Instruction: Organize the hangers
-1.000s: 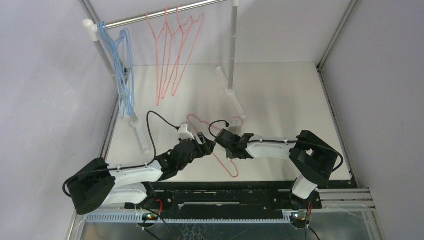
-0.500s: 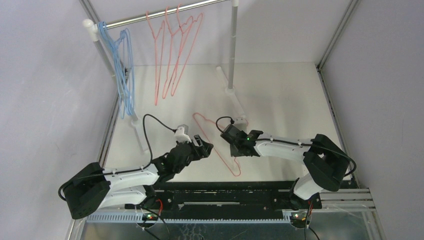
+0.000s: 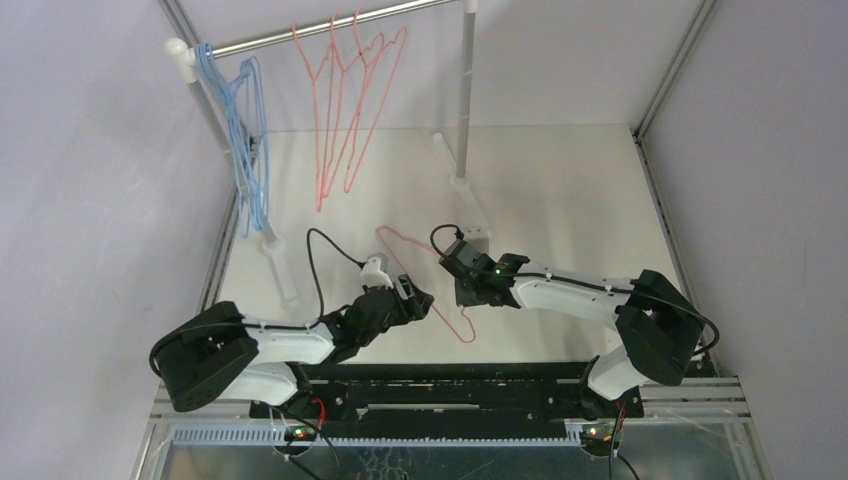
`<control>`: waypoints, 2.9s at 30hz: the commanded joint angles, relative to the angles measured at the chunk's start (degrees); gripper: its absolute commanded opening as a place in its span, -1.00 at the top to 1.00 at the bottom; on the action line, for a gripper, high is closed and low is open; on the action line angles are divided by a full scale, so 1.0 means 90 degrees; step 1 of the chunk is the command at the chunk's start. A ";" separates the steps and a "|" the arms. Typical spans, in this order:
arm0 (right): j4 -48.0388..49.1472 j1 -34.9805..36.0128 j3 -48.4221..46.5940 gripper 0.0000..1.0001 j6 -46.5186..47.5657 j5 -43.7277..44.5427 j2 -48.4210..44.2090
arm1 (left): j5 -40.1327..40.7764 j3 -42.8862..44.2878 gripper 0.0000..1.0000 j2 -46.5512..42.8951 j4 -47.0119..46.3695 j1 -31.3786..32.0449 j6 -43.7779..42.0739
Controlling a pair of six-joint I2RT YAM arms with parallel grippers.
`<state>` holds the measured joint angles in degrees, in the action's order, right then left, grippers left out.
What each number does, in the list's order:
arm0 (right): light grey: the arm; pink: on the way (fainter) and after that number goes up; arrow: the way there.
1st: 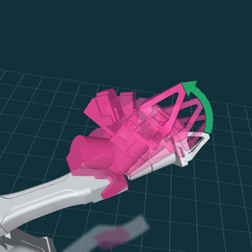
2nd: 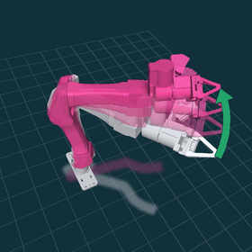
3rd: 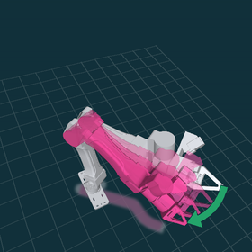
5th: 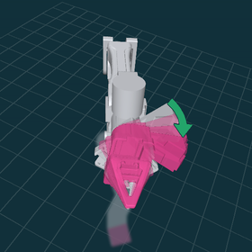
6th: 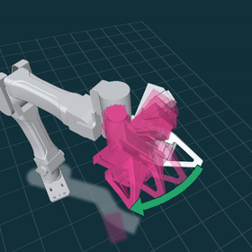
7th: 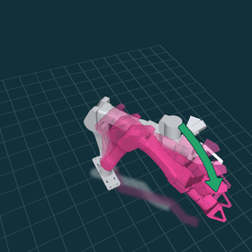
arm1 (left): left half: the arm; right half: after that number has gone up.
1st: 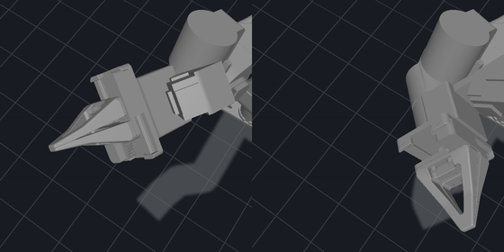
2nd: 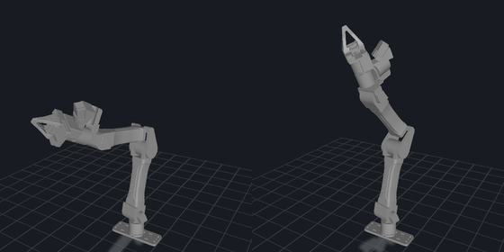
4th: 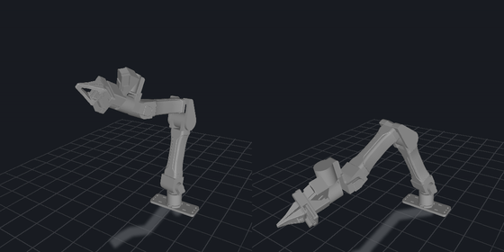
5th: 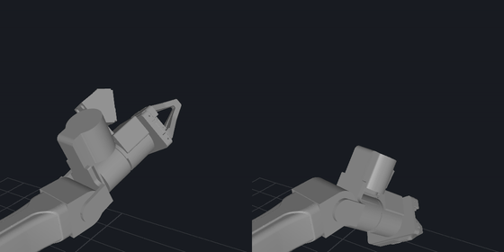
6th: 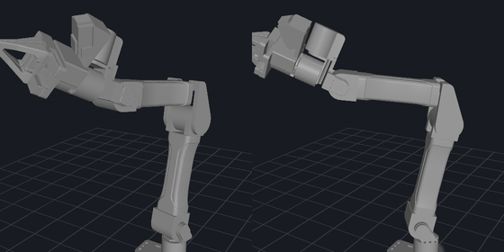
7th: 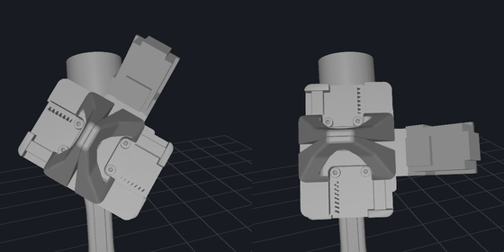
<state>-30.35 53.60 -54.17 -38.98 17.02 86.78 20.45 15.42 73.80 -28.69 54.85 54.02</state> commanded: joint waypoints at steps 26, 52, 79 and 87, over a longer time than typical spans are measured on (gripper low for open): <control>-0.0122 0.0385 -0.0102 1.00 0.0133 -0.0055 -0.1062 | -0.0723 0.0789 0.99 0.1415 -0.2200 0.0033 -0.0258; 0.3513 0.0943 0.3812 -0.42 0.0312 -0.0136 -0.5380 | -0.1552 0.1195 1.00 0.0457 -0.2495 0.0016 0.0518; 0.3232 0.0720 0.3264 1.00 0.1375 0.1076 -0.4837 | -0.1496 0.0677 0.35 0.0016 -0.2374 0.0014 -0.0250; 0.1705 0.0472 0.1840 1.00 0.1969 0.1934 -0.4244 | 0.0112 0.0515 -0.14 -0.1552 0.0330 0.0019 -0.1663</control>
<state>-10.90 58.89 -31.62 -25.87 28.75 46.35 12.69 21.30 65.34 -36.88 54.89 47.44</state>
